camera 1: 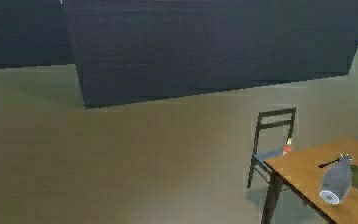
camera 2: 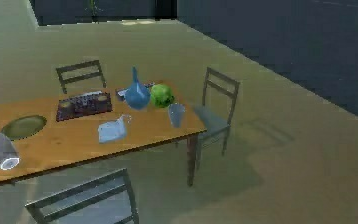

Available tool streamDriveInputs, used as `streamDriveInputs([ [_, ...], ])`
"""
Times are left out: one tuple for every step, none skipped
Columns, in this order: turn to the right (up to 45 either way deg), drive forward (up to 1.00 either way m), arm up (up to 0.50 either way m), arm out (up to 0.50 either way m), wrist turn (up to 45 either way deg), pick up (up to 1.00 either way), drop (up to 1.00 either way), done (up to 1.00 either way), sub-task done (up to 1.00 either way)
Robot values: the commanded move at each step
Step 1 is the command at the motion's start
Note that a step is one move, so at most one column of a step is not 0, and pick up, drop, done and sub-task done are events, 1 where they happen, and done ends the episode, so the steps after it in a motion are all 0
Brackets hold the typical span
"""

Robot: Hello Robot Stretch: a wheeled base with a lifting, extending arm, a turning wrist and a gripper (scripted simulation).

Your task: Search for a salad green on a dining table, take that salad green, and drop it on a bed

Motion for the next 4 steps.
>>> streamDriveInputs([
  [45.0, 0.0, 0.0, 0.0, 0.0, 0.0, 0.0, 0.0, 0.0],
  [45.0, 0.0, 0.0, 0.0, 0.0, 0.0, 0.0, 0.0, 0.0],
  [3.0, 0.0, 0.0, 0.0, 0.0, 0.0, 0.0, 0.0, 0.0],
  [0.0, 0.65, 0.0, 0.0, 0.0, 0.0, 0.0, 0.0, 0.0],
])
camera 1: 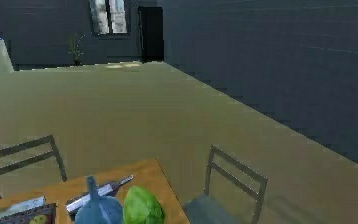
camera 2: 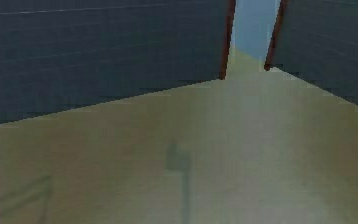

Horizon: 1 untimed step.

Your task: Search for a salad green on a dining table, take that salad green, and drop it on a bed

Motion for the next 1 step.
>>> streamDriveInputs([
  [-45.0, 0.0, 0.0, 0.0, 0.0, 0.0, 0.0, 0.0, 0.0],
])
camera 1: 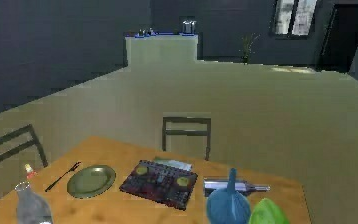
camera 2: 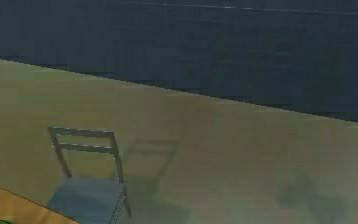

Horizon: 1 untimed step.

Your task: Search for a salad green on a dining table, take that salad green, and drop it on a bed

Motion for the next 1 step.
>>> streamDriveInputs([
  [-45.0, 0.0, 0.0, 0.0, 0.0, 0.0, 0.0, 0.0, 0.0],
])
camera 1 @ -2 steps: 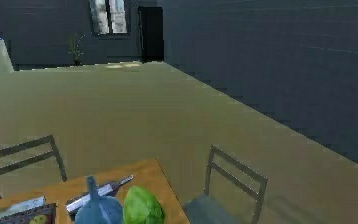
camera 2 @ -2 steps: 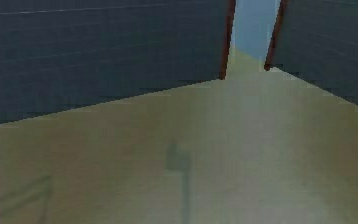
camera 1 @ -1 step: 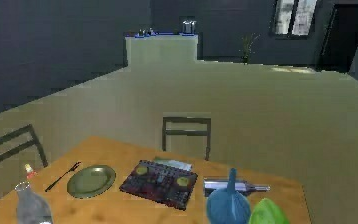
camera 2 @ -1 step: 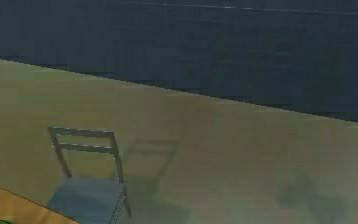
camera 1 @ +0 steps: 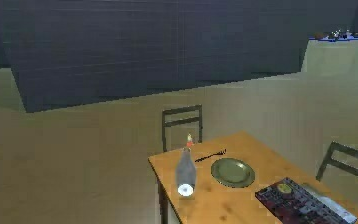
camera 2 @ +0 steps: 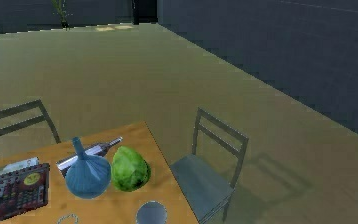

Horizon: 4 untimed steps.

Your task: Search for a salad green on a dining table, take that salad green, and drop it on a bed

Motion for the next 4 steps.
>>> streamDriveInputs([
  [-12.0, 0.0, 0.0, 0.0, 0.0, 0.0, 0.0, 0.0, 0.0],
  [0.0, 0.0, 0.5, 0.0, 0.0, 0.0, 0.0, 0.0, 0.0],
  [0.0, 0.0, 0.3, 0.0, 0.0, 0.0, 0.0, 0.0, 0.0],
  [0.0, 0.0, 0.0, 0.24, 0.0, 0.0, 0.0, 0.0, 0.0],
])
